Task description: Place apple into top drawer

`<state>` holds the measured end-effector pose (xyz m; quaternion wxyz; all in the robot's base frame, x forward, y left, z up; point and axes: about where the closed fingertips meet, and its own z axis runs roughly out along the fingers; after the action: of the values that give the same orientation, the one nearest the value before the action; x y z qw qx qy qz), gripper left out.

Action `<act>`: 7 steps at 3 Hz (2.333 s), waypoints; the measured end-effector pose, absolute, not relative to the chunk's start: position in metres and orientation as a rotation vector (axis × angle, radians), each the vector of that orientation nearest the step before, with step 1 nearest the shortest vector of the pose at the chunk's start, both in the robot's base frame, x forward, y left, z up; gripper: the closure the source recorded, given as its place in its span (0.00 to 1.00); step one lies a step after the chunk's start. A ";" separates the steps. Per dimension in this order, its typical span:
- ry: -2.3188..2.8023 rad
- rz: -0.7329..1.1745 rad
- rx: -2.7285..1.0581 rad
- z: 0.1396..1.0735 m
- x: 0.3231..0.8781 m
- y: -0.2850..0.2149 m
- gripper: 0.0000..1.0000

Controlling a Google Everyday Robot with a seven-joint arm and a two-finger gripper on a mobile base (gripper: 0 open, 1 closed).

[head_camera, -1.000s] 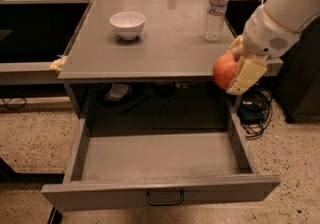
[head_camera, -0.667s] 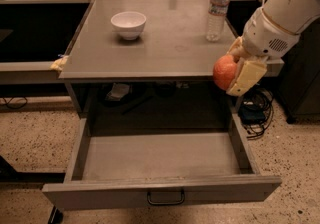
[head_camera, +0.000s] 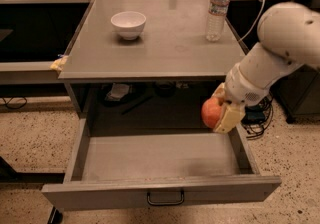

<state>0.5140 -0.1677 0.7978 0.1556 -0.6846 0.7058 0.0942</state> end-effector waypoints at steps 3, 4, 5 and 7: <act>1.981 0.252 -2.024 0.707 0.508 -0.158 1.00; 1.928 0.201 -2.067 0.677 0.512 -0.161 1.00; 1.855 0.172 -2.104 0.657 0.520 -0.157 1.00; 1.782 0.196 -2.120 0.630 0.533 -0.145 1.00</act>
Offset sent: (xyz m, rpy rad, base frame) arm -0.0052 0.0093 -0.0514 0.0039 0.0149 0.0215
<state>0.5328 -0.1448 0.6298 0.1817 -0.7508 0.6313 0.0696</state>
